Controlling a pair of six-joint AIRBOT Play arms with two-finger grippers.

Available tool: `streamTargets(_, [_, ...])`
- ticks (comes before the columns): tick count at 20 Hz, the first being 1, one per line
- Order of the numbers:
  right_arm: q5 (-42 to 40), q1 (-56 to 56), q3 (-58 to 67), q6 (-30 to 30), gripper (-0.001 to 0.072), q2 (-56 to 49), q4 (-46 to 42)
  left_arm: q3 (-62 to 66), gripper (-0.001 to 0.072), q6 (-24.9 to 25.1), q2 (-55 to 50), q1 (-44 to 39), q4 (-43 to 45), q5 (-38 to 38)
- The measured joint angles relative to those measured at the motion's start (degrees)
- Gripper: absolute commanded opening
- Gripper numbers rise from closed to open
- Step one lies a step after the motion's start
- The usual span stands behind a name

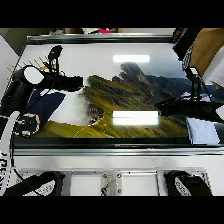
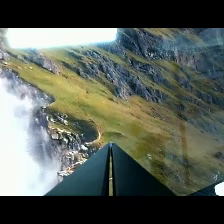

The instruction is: Fold the clothes and pants, and hang the long-sleeved shirts on hangers.

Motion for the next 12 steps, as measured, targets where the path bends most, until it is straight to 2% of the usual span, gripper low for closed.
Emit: streamTargets(12, [0.0, 0.0, -0.2, 0.0, 0.0018, 0.0, 0.0, 0.0, 0.0015, -0.1, -2.8, 0.0, -0.3, 2.0])
